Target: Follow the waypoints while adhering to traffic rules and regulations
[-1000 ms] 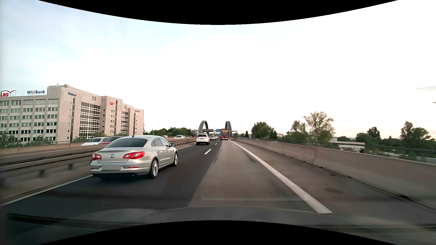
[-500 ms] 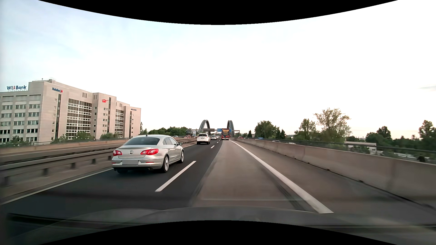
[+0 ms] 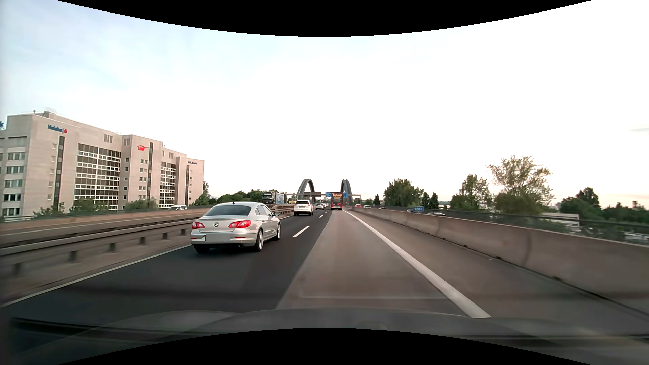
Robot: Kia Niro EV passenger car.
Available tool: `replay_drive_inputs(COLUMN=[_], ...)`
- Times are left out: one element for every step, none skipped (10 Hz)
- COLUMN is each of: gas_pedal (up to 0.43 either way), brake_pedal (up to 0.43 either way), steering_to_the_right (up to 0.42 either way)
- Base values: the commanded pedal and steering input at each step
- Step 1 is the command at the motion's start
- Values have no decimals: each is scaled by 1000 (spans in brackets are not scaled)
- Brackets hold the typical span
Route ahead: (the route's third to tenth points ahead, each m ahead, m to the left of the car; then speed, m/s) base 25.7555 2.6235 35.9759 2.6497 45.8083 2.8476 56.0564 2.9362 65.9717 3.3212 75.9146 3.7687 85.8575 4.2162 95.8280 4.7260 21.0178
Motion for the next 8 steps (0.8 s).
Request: replay_drive_inputs(gas_pedal=[39,39,39,39,39,39,28,0], brake_pedal=[0,0,0,0,0,0,0,0], steering_to_the_right=[-8,-8,-8,-7,-7,-7,-8,-7])
